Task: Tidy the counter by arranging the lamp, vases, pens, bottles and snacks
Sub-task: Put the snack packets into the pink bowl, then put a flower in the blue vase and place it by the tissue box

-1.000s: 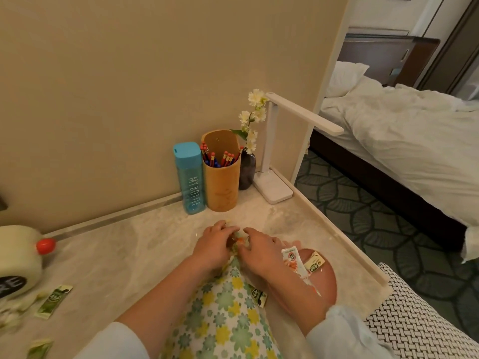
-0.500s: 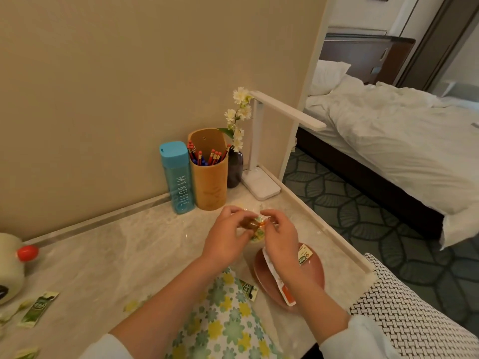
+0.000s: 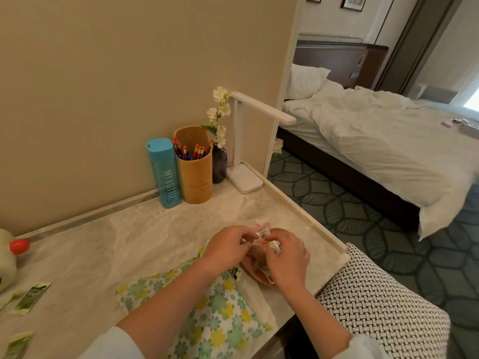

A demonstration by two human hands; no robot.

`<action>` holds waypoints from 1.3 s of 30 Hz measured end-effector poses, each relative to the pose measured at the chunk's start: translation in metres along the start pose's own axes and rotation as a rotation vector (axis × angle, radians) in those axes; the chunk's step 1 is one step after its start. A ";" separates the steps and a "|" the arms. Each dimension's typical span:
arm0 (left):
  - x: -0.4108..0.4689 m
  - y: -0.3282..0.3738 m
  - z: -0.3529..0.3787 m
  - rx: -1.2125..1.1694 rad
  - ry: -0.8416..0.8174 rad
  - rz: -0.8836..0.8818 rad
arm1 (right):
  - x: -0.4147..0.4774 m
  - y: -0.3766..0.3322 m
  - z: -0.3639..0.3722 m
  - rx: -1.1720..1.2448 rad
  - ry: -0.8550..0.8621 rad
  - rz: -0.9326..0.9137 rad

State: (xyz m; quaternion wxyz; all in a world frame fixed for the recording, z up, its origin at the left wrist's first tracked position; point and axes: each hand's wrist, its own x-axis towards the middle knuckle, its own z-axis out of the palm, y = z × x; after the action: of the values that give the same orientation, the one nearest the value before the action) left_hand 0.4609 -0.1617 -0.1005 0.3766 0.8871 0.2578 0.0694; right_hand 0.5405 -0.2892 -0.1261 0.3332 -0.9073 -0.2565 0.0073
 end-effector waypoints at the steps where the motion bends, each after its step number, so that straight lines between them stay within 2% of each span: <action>1: -0.003 -0.001 -0.003 -0.010 0.022 -0.004 | -0.001 -0.005 0.000 0.034 0.006 -0.052; 3: -0.010 -0.006 -0.012 -0.020 0.068 -0.024 | -0.004 -0.018 0.002 0.113 -0.039 -0.152; 6: -0.021 -0.019 -0.025 -0.027 0.162 -0.101 | -0.010 -0.042 0.008 0.259 -0.206 -0.210; 9: -0.036 -0.036 -0.037 0.031 0.246 -0.215 | -0.015 -0.065 0.015 0.155 -0.416 -0.230; 11: -0.047 -0.046 -0.044 0.119 0.263 -0.284 | -0.016 -0.074 0.023 0.034 -0.496 -0.234; 16: -0.075 -0.064 -0.046 0.398 0.225 -0.397 | -0.018 -0.080 0.037 -0.097 -0.590 -0.204; 21: -0.091 -0.072 -0.030 0.505 0.316 -0.343 | -0.022 -0.078 0.046 -0.114 -0.559 -0.189; 24: -0.091 -0.074 -0.024 0.480 0.358 -0.337 | -0.024 -0.078 0.051 -0.095 -0.512 -0.211; 28: -0.090 -0.075 -0.026 0.466 0.324 -0.306 | -0.021 -0.083 0.051 -0.089 -0.449 -0.255; 31: -0.091 -0.073 -0.028 0.354 0.312 -0.332 | -0.017 -0.087 0.053 -0.105 -0.452 -0.260; 34: -0.088 -0.070 -0.039 0.127 0.311 -0.348 | -0.011 -0.097 0.051 -0.022 -0.510 -0.170; 37: -0.079 -0.062 -0.058 -0.049 0.288 -0.365 | -0.001 -0.116 0.050 0.060 -0.654 -0.030; 39: -0.073 -0.059 -0.074 -0.115 0.294 -0.374 | 0.009 -0.131 0.052 0.069 -0.722 -0.007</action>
State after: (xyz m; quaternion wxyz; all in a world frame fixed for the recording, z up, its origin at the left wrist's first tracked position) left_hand 0.3513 -0.1179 -0.0844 0.3912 0.7814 0.4652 0.1412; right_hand 0.4781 -0.1695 -0.0851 0.2518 -0.8335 -0.3604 0.3348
